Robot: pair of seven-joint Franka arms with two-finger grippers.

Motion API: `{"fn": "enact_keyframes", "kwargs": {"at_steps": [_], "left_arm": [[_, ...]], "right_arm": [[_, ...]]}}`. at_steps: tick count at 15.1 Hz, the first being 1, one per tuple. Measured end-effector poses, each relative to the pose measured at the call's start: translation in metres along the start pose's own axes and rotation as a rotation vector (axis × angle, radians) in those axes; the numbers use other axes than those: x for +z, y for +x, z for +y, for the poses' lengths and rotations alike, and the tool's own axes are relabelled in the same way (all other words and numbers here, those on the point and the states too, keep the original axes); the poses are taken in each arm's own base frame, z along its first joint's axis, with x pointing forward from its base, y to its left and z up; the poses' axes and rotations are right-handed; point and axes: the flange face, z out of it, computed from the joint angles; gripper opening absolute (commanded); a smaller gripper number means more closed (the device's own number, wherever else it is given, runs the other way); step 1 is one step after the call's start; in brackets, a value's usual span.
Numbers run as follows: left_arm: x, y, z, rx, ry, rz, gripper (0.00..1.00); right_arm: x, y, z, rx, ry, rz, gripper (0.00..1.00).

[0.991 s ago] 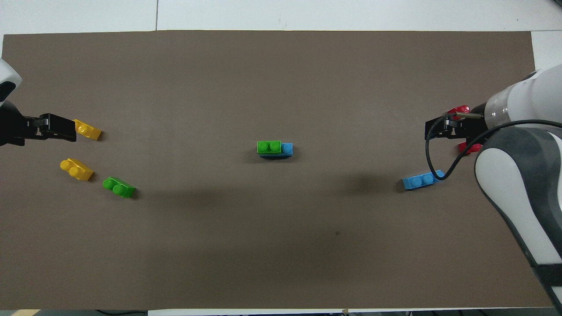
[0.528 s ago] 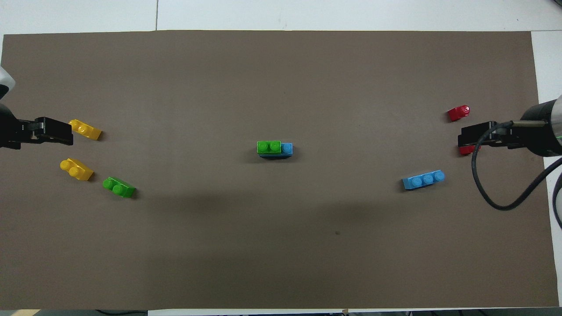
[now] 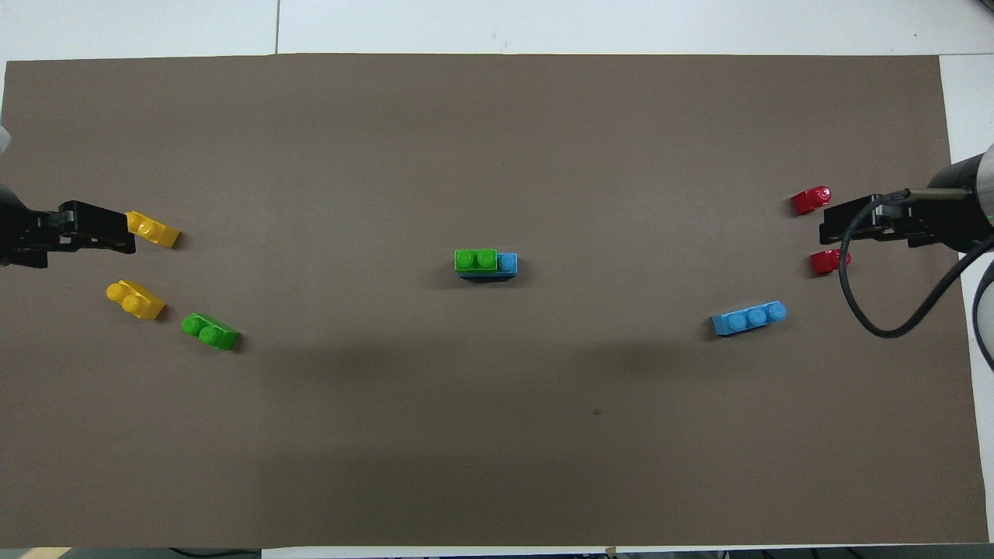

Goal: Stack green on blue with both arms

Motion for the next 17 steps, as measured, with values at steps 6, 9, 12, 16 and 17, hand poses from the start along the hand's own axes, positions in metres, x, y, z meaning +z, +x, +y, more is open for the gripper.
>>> {"fn": "enact_keyframes", "kwargs": {"at_steps": [6, 9, 12, 16, 17], "left_arm": [[-0.0002, -0.0001, 0.0, -0.005, -0.003, 0.0, 1.0], [-0.0002, -0.0001, 0.0006, -0.006, -0.003, 0.0, 1.0], [-0.0008, -0.0006, 0.0016, -0.004, -0.003, 0.001, 1.0], [-0.0018, -0.0014, 0.0039, 0.0, -0.003, 0.003, 1.0], [-0.0018, -0.0014, 0.0041, 0.001, -0.003, 0.003, 1.0]], "right_arm": [[-0.0004, 0.0002, 0.0023, -0.009, -0.025, 0.002, 1.0], [-0.0002, 0.0002, 0.0031, -0.014, -0.035, 0.002, 1.0], [0.0002, 0.0001, 0.0027, -0.016, -0.037, 0.0, 1.0], [0.0004, 0.0002, 0.0027, -0.016, -0.037, -0.001, 1.0], [0.0004, 0.0002, 0.0027, -0.016, -0.037, -0.001, 1.0]]}}
